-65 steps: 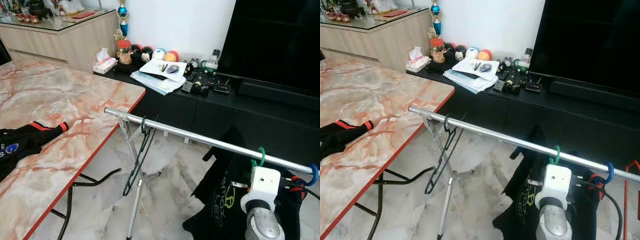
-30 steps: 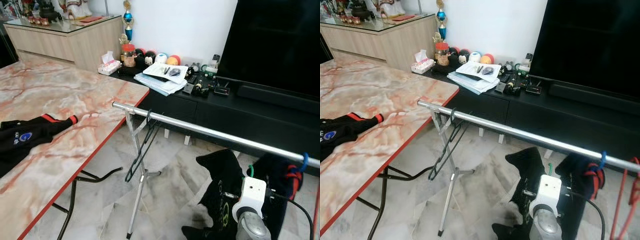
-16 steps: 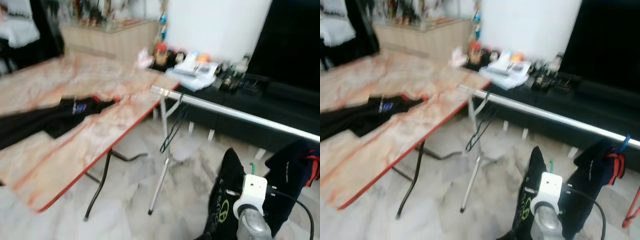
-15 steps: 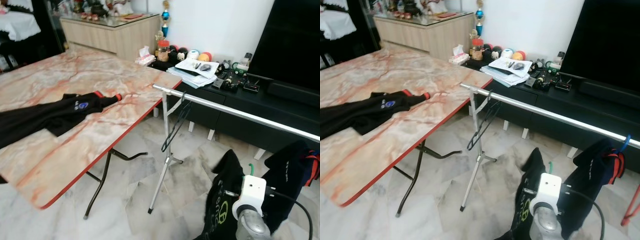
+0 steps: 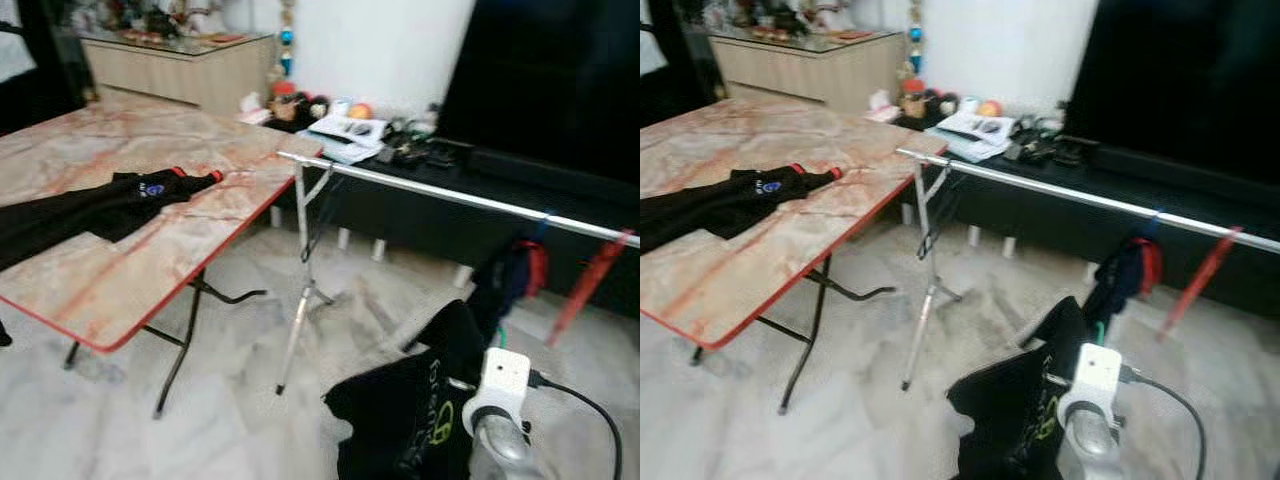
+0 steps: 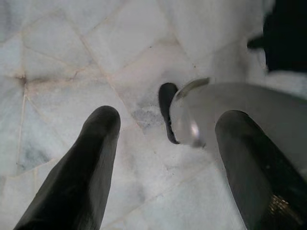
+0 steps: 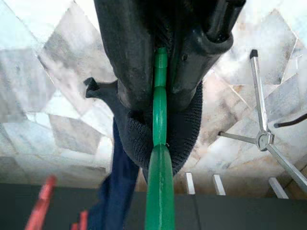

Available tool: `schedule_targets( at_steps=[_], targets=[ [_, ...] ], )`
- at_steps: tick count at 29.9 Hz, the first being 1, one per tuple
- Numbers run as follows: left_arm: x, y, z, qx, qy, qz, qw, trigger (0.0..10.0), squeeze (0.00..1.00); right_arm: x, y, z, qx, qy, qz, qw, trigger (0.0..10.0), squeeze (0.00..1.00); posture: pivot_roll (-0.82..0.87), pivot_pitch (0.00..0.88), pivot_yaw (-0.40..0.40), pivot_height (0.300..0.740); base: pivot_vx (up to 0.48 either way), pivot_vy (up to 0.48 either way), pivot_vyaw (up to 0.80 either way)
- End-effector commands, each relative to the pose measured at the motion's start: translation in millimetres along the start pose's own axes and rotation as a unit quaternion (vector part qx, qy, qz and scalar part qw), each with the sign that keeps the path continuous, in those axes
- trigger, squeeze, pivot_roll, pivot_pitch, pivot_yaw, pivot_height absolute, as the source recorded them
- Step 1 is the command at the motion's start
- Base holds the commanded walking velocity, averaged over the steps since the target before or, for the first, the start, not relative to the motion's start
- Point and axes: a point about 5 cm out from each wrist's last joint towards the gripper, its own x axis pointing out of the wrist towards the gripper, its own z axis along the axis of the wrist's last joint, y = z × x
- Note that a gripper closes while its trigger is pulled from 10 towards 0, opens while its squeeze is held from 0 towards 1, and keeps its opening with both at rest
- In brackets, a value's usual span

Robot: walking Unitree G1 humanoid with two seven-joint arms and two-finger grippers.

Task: Hang hanger

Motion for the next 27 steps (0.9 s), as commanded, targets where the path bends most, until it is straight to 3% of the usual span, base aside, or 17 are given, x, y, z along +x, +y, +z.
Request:
schedule_targets(
  at_steps=[1,4,21,27],
  targets=[
    [-1.7,-1.3,-10.8,-0.013,0.017,0.003,1.000,10.0,0.00,2.1,1.3,7.8,-0.002,-0.011,0.002,1.000,10.0,0.00,0.15,0.000,-0.037,0.740,-0.364,0.000,-0.80],
    [-1.7,-1.2,-10.8,-0.014,0.017,0.004,1.000,10.0,0.00,2.4,1.6,8.0,-0.002,-0.012,0.002,1.000,10.0,0.00,0.15,0.000,-0.037,0.740,-0.366,0.000,-0.75],
    [-1.8,0.2,-9.4,-0.010,0.011,0.011,1.000,10.0,0.00,6.0,5.5,9.3,-0.011,-0.004,0.006,1.000,10.0,0.00,0.16,0.000,-0.038,0.740,-0.364,0.000,0.00],
    [-1.9,0.5,-6.6,0.000,-0.004,0.014,1.000,10.0,0.00,10.1,5.8,13.4,-0.019,-0.002,0.011,1.000,10.0,0.00,0.17,0.000,-0.042,0.740,0.000,0.000,0.00]
  ],
)
